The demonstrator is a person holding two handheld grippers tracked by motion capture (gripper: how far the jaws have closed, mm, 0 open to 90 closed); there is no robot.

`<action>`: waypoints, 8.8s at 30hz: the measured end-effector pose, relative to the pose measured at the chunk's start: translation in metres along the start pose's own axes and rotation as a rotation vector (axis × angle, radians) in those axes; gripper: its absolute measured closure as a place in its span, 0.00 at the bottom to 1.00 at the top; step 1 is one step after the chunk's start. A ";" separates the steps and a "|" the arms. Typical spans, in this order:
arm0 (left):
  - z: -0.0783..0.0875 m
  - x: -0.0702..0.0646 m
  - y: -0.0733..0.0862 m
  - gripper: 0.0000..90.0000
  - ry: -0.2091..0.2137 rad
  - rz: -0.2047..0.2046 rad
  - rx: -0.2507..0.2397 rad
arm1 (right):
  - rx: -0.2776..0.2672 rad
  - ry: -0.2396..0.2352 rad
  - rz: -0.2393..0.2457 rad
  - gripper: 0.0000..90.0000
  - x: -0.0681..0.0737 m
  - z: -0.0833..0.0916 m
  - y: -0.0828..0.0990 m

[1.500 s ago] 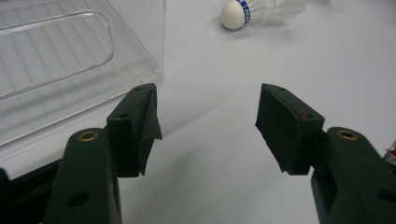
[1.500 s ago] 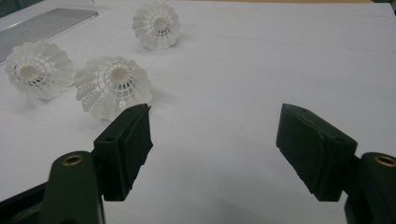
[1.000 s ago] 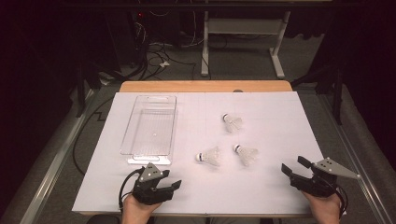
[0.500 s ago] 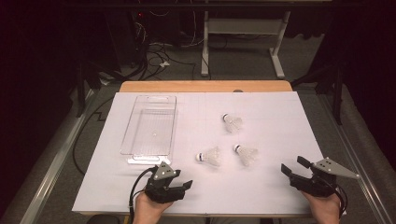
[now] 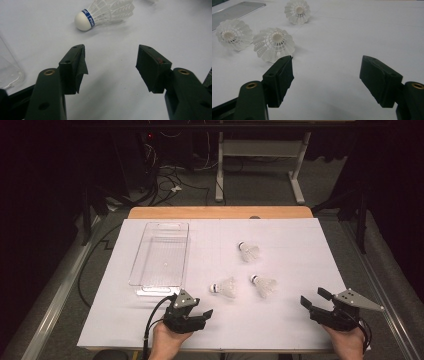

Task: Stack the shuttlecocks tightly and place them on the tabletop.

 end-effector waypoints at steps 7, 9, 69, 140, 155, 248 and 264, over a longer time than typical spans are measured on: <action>-0.004 -0.003 -0.012 0.44 -0.004 -0.013 0.001 | 0.003 -0.004 -0.001 0.31 0.000 -0.001 0.000; -0.005 -0.003 -0.013 0.44 -0.007 -0.022 0.005 | 0.003 -0.004 -0.002 0.31 0.000 0.000 0.000; -0.053 -0.024 -0.092 0.40 -0.005 -0.008 0.124 | 0.012 -0.011 -0.003 0.31 0.000 -0.002 0.001; -0.055 0.017 -0.098 0.99 -0.096 -0.067 0.163 | 0.011 -0.028 -0.025 0.31 -0.001 -0.003 0.002; -0.057 0.023 -0.111 0.99 -0.072 -0.042 0.156 | 0.014 -0.030 -0.021 0.31 -0.001 -0.003 0.002; -0.120 0.063 -0.154 0.96 -0.199 -0.106 0.249 | 0.017 -0.042 -0.024 0.31 0.000 -0.005 0.002; -0.131 0.052 -0.155 0.94 -0.153 -0.065 0.252 | 0.017 -0.046 -0.024 0.31 0.000 -0.005 0.002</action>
Point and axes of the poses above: each handheld gripper's, and its own axes: z roughly backward along the jaws, y roughly out of its underside, x roughly to its left, the point moved 7 cm from there along -z, roughly forward along the jaws, and after that the axes turned 15 degrees about -y, right-handed, at the moved point
